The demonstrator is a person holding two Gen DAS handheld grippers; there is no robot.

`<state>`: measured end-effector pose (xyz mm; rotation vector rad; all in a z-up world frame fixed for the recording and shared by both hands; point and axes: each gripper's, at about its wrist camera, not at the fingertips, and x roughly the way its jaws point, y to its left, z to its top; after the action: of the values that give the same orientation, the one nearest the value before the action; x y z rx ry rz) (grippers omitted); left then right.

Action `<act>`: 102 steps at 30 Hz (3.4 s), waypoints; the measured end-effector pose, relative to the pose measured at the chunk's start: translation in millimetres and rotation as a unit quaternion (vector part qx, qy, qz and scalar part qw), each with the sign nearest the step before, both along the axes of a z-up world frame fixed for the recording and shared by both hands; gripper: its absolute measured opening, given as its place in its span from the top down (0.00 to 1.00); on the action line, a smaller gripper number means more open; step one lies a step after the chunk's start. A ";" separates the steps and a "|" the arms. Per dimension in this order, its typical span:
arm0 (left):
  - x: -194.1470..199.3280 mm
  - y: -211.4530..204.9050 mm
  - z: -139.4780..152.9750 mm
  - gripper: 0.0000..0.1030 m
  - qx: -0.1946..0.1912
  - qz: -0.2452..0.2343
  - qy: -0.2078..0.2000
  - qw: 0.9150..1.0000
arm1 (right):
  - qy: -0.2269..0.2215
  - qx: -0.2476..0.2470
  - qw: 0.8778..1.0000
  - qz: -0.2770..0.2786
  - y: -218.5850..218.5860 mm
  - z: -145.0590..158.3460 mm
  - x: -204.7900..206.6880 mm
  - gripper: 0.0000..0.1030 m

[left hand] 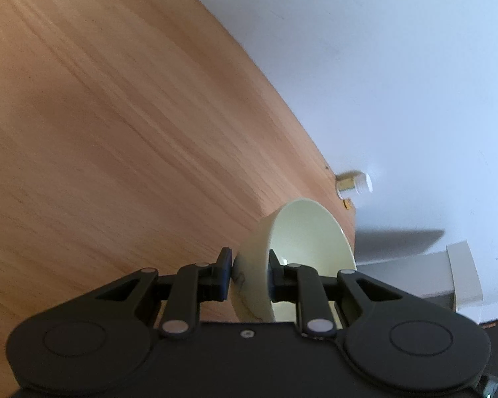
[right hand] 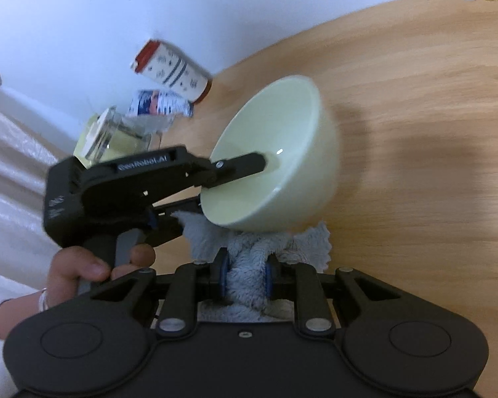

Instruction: Clean bowl

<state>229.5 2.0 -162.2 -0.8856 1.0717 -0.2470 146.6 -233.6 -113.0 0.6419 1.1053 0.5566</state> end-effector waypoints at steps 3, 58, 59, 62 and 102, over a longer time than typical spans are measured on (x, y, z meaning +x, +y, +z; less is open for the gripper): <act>-0.1 4.8 -6.5 0.82 0.002 0.008 0.020 1.000 | 0.001 -0.002 1.000 -0.012 -10.9 6.5 -4.5 0.77; -7.7 8.5 -13.1 0.59 0.074 -0.037 0.041 0.996 | -0.059 -0.240 0.955 0.164 73.8 -18.4 62.2 0.78; -6.4 9.9 -10.8 0.57 0.076 -0.041 0.042 0.995 | -0.061 -0.244 0.953 0.167 74.5 -19.4 62.5 0.78; -4.4 15.5 -0.4 0.42 0.097 -0.052 0.025 0.994 | -0.080 -0.265 0.944 0.180 80.2 -21.0 61.8 0.77; 8.2 40.0 23.1 0.01 0.265 -0.238 -0.083 0.931 | -0.031 -0.274 0.961 -0.034 102.0 11.0 35.0 0.43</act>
<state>237.7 41.9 -139.1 -0.1069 1.1086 -0.4026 181.6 -131.6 -102.0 0.1765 1.1092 0.1903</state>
